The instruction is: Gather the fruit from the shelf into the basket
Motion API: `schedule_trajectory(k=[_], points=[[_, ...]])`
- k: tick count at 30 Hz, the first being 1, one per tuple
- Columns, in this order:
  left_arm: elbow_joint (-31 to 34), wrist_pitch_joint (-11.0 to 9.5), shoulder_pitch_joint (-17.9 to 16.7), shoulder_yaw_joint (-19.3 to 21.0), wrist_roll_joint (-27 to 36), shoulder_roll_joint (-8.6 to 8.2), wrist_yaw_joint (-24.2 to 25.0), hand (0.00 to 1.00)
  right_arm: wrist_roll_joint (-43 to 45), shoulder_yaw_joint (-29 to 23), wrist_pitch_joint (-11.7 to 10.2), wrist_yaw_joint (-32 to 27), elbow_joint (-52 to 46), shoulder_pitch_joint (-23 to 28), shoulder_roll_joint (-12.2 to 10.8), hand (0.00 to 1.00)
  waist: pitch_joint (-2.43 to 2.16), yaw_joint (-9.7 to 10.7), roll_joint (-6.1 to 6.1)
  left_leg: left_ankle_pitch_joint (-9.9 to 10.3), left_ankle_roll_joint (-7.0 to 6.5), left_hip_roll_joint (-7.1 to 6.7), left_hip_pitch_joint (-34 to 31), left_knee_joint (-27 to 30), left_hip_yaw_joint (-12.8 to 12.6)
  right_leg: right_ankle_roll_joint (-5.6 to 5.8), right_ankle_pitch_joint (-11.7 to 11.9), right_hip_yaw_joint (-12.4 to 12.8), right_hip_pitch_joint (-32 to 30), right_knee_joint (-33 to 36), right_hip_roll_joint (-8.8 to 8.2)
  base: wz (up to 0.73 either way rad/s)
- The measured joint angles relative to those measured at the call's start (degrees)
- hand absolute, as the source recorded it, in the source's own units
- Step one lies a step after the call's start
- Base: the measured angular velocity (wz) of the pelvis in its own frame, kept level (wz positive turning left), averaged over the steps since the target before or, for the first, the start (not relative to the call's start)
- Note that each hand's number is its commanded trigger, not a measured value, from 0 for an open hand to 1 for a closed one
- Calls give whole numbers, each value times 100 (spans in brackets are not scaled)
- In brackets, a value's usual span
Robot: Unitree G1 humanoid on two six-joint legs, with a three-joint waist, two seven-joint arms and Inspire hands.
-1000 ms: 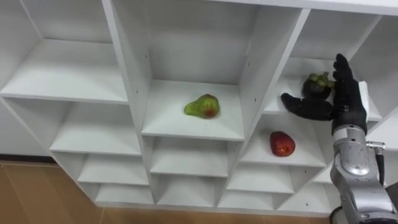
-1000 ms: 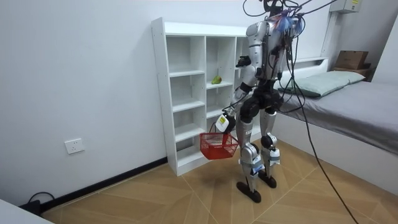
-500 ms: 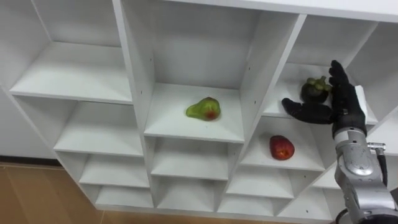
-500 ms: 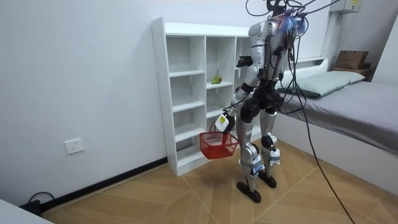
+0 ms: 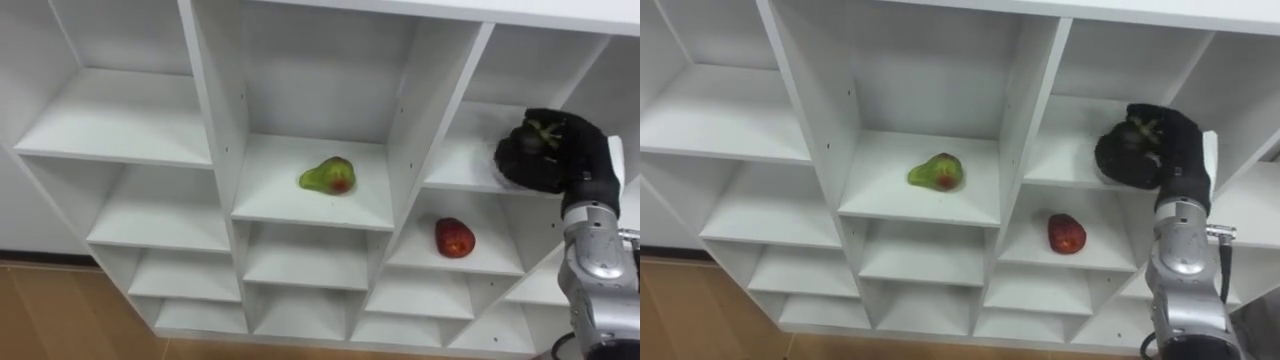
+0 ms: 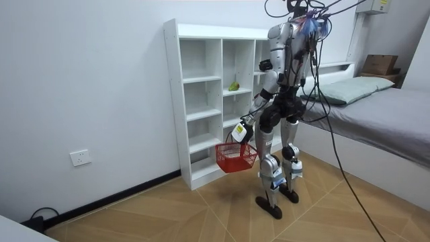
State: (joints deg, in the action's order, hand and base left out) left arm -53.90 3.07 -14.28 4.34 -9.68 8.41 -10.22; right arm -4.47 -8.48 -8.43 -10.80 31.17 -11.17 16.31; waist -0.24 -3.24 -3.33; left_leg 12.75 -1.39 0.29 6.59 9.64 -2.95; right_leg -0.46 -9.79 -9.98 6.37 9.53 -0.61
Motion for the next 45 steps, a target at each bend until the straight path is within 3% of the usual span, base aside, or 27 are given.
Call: schedule_trajectory(k=[18, 24, 30, 35, 42, 45], points=[[31, 39, -7, 4, 1, 10, -190, 100, -76, -16, -30, 9, 29, 44, -30, 100, -35, -15, 2, -1, 0, 0, 4, 11, 3, 0, 0, -21, 8, 2, -4, 0], [35, 39, 2, -14, 67, 8, -207, 100, -682, 50, -23, 73, -74, 95, -39, 100, -37, -3, -12, -1, 0, -3, 2, -4, 2, 0, 0, -32, 11, 0, -10, 0], [34, 36, 85, -13, 7, 6, -207, 100, -959, 179, -33, 373, -857, 543, -239, 100, -40, 23, -29, -1, 1, 8, -81, 10, -6, 0, 0, -29, -88, 15, -1, -3], [34, -23, 148, -181, 14, -14, -289, 100, -1232, 697, -99, 863, -1606, 939, -568, 100, -39, 153, -29, -1, 0, 2, -111, -7, -22, -5, 9, 18, -136, 22, -5, -4], [33, -237, 163, -297, 46, -11, -280, 100, -2115, 848, -99, 1338, -2091, 1340, -675, 100, -41, 169, 9, -1, -1, -3, -154, 4, -8, -1, 15, 9, -170, 14, -3, 0], [51, -239, 232, -420, 126, -36, -272, 100, -2266, 918, -279, 1488, -2164, 1475, -730, 100, -44, 218, 89, -1, -1, -3, -191, 26, -18, 0, 16, -37, -187, 9, -11, 1]])
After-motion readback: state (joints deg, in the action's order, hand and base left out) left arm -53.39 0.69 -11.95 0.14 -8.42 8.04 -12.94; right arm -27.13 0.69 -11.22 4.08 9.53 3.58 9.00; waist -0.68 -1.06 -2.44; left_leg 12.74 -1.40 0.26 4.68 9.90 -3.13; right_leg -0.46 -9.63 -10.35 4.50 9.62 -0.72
